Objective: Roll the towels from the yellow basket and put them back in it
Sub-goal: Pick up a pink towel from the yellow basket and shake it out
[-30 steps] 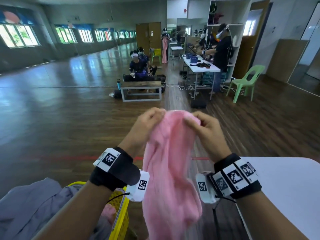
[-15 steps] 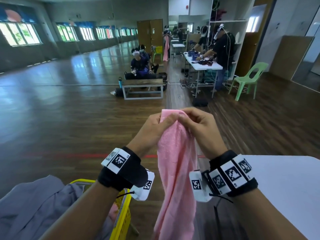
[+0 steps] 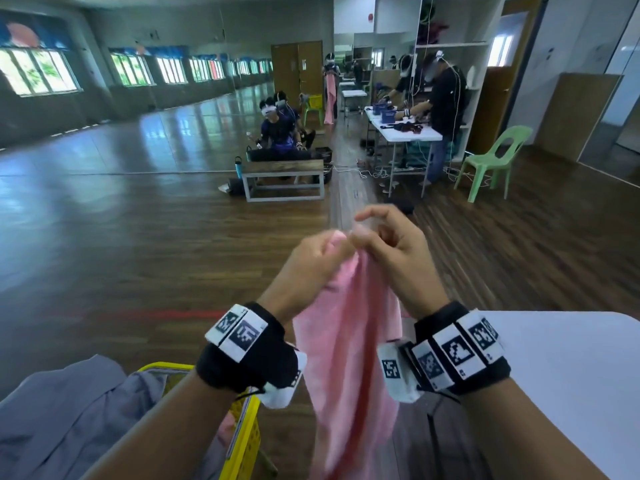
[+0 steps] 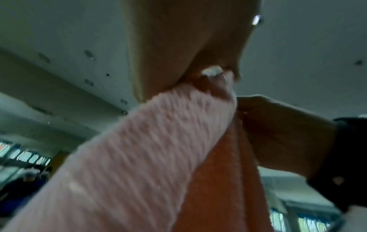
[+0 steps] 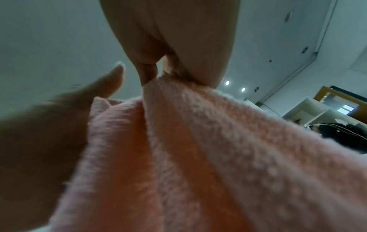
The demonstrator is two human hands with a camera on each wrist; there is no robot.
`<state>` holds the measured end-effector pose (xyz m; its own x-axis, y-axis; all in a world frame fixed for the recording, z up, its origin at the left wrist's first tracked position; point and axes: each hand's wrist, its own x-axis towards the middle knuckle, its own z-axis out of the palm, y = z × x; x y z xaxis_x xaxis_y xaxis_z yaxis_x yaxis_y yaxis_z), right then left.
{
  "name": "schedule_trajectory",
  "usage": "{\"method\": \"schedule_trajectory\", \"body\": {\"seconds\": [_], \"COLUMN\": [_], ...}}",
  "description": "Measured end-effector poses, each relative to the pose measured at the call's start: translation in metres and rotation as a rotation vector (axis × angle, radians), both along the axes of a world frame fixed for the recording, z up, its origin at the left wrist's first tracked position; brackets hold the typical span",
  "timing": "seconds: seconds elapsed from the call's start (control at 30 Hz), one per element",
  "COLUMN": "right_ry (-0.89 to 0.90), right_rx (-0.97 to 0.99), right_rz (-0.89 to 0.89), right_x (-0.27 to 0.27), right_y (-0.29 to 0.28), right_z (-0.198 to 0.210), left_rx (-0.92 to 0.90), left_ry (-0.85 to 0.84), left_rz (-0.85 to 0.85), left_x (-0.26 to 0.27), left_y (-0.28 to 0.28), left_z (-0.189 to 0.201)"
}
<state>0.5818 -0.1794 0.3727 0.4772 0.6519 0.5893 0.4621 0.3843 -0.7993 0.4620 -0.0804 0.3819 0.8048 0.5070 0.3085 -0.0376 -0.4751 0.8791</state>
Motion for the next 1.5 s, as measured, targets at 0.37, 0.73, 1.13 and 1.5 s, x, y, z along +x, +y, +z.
{"method": "schedule_trajectory", "body": {"seconds": [0.37,0.73,1.13,1.5], "right_ry": [0.081,0.072,0.106,0.033], "right_rx": [-0.076,-0.131,-0.201,-0.386], "right_rz": [0.035,0.022,0.039,-0.003], "right_x": [0.002,0.018,0.071,0.107], "right_y": [-0.003,-0.020,-0.064,-0.061], "right_z": [-0.014,-0.028,-0.035,-0.062], "left_rx": [-0.111,-0.396,-0.404,-0.400], "left_ry": [-0.053,-0.240,-0.177,-0.136], "left_rz": [-0.020,-0.015,-0.029,0.002], "left_x": [-0.008,0.011,0.054,0.080], "left_y": [0.017,0.024,0.006,0.016], "left_z": [0.009,0.003,-0.010,-0.038]}}
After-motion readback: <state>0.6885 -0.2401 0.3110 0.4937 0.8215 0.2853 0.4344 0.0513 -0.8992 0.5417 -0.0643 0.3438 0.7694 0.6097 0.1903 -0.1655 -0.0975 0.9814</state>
